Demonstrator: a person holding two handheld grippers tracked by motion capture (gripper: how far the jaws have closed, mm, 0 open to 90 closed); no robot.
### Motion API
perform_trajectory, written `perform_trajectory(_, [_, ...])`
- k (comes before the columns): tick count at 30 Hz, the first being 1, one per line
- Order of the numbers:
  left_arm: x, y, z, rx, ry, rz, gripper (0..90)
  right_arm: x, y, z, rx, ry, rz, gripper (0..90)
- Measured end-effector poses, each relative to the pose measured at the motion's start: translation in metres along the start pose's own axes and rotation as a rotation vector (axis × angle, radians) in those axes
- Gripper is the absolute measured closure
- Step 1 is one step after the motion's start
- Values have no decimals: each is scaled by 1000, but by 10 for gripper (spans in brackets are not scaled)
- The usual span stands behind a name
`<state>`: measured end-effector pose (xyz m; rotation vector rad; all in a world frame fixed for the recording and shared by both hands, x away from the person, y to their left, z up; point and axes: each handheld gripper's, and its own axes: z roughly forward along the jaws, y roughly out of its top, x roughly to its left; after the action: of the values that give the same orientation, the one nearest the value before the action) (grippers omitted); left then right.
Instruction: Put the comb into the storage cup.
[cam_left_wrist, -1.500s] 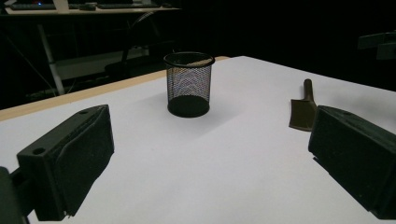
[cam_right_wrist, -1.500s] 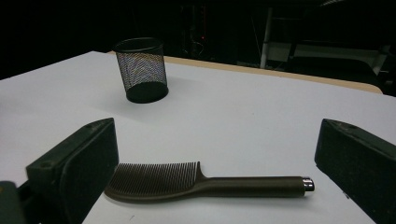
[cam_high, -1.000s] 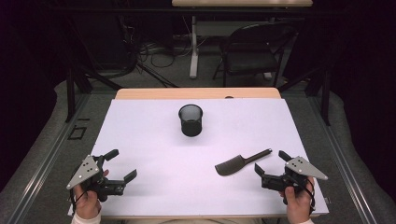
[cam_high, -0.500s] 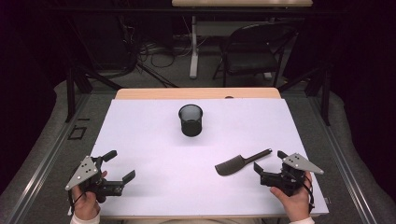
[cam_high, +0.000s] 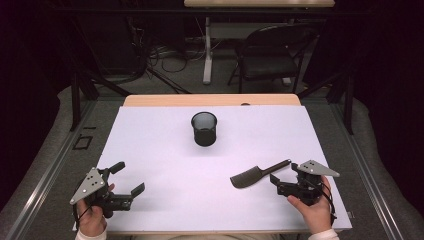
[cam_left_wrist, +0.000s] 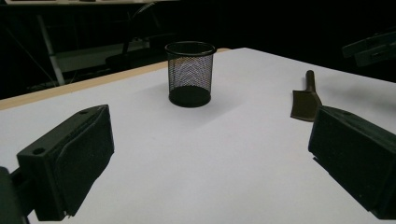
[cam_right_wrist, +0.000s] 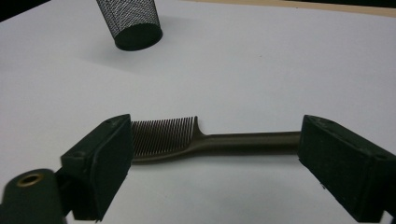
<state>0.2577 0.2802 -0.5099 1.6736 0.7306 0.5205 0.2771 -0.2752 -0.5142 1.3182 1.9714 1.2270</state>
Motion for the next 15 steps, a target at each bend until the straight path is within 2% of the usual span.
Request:
perform_trajectory(1, [0, 0, 0, -2, 0, 0, 4, 0, 3, 1, 20, 2, -12, 142])
perform_trajectory(7, [-1, 0, 0, 1, -2, 2, 4, 1, 10, 2, 62, 11, -41, 146])
perform_trajectory(8, [-1, 0, 0, 1, -1, 2, 4, 2, 13, 2, 84, 15, -54, 148])
perform_trajectory(15, [-1, -1, 1, 5, 1, 2, 4, 3, 20, -1, 127, 33, -77, 163])
